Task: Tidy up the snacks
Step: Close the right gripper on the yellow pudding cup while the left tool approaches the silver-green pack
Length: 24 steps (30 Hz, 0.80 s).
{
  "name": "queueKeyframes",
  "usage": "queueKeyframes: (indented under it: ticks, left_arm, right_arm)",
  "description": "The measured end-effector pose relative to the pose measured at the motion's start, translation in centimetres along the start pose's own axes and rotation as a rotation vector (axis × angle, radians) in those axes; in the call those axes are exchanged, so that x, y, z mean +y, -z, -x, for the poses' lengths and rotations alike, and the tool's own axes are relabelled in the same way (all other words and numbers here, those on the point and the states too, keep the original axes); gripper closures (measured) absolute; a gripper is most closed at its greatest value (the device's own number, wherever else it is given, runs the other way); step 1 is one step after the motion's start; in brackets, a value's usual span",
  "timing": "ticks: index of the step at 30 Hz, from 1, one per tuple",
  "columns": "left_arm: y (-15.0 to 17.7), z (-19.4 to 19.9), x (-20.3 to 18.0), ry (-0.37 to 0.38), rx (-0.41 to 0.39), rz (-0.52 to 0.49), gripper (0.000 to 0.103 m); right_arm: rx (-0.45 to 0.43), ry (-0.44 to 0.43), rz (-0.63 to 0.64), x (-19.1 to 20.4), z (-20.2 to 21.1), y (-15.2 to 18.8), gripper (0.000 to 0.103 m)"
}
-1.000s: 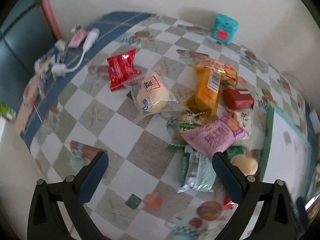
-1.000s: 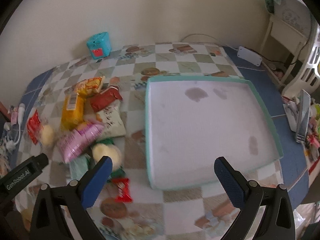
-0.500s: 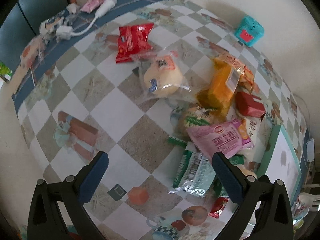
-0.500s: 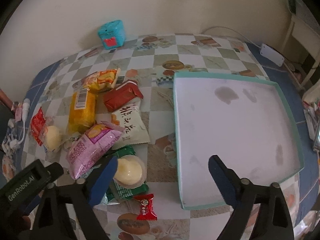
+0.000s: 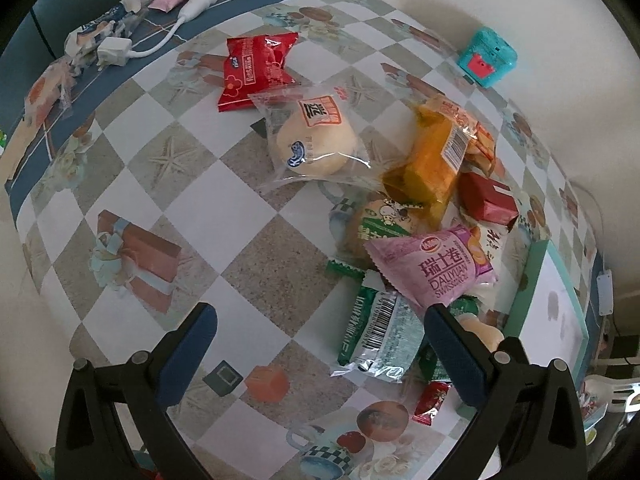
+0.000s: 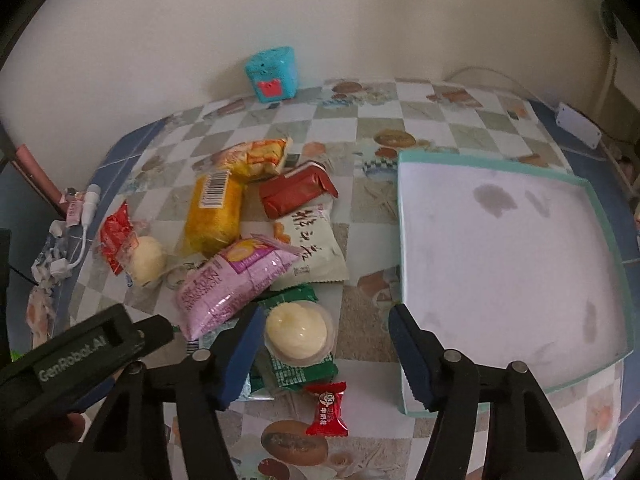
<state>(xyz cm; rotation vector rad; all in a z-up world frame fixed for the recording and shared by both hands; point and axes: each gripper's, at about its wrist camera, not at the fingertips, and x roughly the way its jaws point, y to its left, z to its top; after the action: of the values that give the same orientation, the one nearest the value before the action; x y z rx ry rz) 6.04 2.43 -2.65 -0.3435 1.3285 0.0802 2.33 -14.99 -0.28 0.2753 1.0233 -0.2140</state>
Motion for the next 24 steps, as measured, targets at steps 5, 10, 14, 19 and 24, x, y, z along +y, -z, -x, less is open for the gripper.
queueKeyframes:
  ticks: [5, 10, 14, 19, 24]
  left_arm:
    - [-0.2, -0.4, -0.1, -0.001, 0.014, 0.001, 0.0]
    - [-0.3, -0.8, -0.4, -0.004, 0.024, -0.009, 0.0]
    - [-0.2, -1.0, -0.9, -0.006, 0.028, -0.031, 0.0]
    - [-0.1, -1.7, -1.5, -0.019, 0.045, -0.057, 0.0]
    - [0.0, -1.9, -2.1, -0.019, 0.043, -0.066, 0.0]
  right_arm:
    - [0.041, -0.025, 0.017, 0.4, -1.4, 0.3, 0.043]
    - [0.065, -0.083, 0.039, 0.6, -2.2, 0.6, 0.063]
    - [0.061, -0.091, 0.039, 0.6, -2.1, 0.6, 0.069]
    - [0.062, -0.116, -0.017, -0.6, -1.8, 0.2, 0.069]
    - [0.029, -0.127, -0.064, -2.1, -0.4, -0.4, 0.069]
